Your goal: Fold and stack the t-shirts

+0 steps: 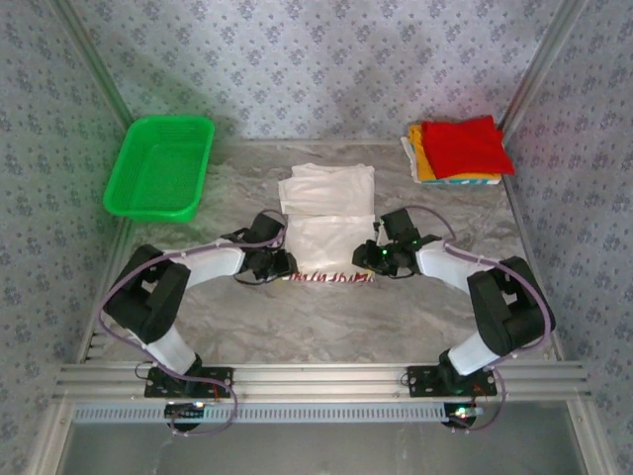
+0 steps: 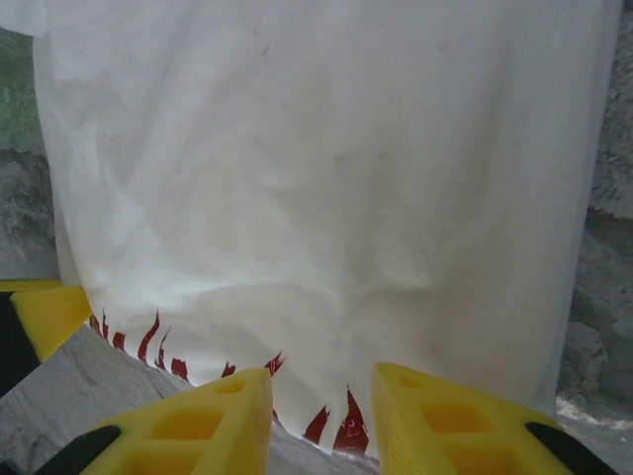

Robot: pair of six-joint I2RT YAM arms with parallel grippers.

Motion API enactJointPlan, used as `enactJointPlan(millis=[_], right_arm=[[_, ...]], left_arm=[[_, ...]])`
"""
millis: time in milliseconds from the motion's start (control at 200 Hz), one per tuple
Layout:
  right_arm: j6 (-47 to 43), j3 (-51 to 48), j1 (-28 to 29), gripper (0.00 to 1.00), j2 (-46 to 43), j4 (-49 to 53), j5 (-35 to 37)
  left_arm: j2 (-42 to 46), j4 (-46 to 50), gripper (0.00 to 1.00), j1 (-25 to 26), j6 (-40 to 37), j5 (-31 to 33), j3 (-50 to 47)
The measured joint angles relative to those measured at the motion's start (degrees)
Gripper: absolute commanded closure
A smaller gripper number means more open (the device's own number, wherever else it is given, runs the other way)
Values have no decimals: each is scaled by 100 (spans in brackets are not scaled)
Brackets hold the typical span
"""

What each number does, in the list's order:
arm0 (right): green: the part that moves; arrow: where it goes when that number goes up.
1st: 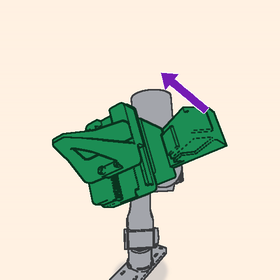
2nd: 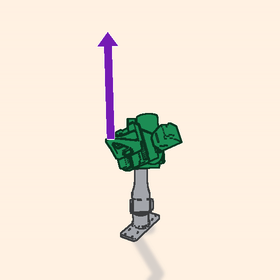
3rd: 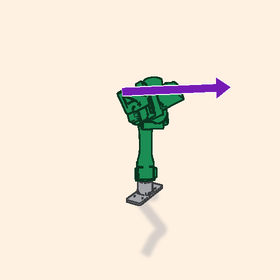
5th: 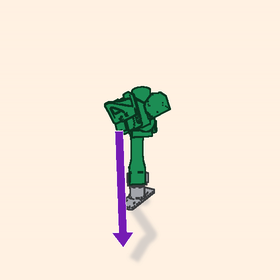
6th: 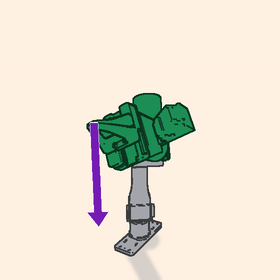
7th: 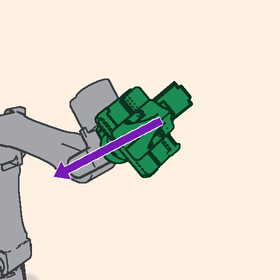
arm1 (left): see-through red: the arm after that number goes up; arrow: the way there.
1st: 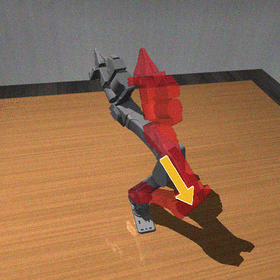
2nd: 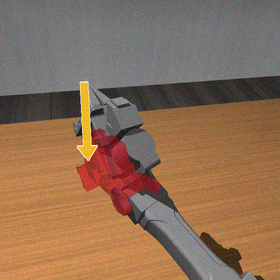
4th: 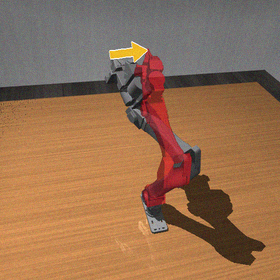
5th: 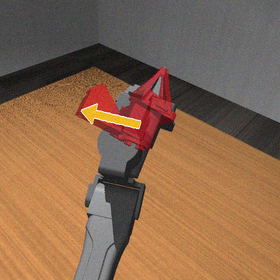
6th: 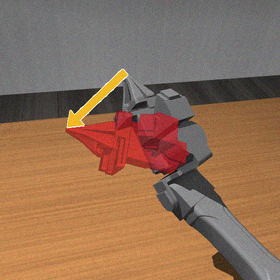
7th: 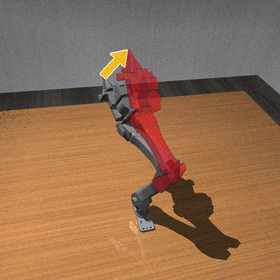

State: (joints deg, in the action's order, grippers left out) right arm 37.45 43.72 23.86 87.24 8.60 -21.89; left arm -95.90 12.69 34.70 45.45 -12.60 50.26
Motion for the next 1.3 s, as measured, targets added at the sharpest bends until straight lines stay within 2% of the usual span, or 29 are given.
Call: enactJointPlan(millis=[355, 580, 745, 1004, 1299], right_arm=[[13, -70, -297, 64, -767, 146, -22], [63, -437, -1147, 62, -964, 391, -190], [66, -570, -1344, 55, -713, 525, -420], [68, -640, -1283, 55, -273, 461, -743], [212, -632, -1154, 56, -15, 323, -778]], left_arm=[[-291, -197, 70, 219, -44, -131, 402], [-291, -203, 100, 219, -94, -109, 402], [-291, -192, 100, 219, -103, -87, 400], [-291, -221, 100, 208, -103, -42, 271], [-278, -267, 100, 205, -103, -17, 181]])
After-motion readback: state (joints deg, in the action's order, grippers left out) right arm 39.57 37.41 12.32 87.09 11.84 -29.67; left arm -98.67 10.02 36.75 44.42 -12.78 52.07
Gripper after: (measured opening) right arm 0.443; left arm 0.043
